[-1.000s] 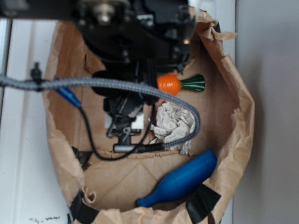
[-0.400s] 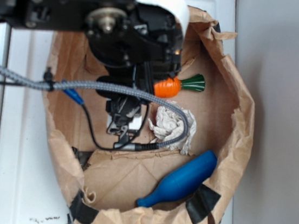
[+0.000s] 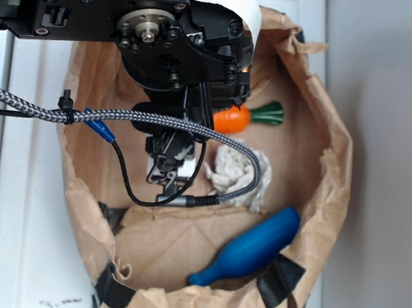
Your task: Grab the carrot.
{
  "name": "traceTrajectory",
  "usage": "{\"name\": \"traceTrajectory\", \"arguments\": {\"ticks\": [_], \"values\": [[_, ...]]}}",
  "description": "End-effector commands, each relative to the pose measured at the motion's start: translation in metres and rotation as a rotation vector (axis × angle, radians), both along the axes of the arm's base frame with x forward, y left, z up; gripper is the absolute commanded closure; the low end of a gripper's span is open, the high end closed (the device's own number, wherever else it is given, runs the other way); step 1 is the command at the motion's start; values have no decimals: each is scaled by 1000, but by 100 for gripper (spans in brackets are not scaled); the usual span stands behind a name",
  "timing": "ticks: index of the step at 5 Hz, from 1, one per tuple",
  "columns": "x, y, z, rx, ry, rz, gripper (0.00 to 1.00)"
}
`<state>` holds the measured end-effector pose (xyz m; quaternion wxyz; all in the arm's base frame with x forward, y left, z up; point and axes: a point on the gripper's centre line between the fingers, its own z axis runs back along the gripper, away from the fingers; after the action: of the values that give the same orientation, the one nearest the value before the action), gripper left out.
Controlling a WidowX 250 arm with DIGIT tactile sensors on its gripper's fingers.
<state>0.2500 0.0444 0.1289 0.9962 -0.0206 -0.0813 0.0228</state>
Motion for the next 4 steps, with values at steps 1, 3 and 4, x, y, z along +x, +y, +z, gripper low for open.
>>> {"name": "traceTrajectory", "arguments": {"ticks": [1, 3, 4], "values": [[22, 11, -31, 46, -2, 6, 0], [38, 7, -53, -1, -48, -39, 0], [45, 3, -62, 4, -57, -49, 0]]}}
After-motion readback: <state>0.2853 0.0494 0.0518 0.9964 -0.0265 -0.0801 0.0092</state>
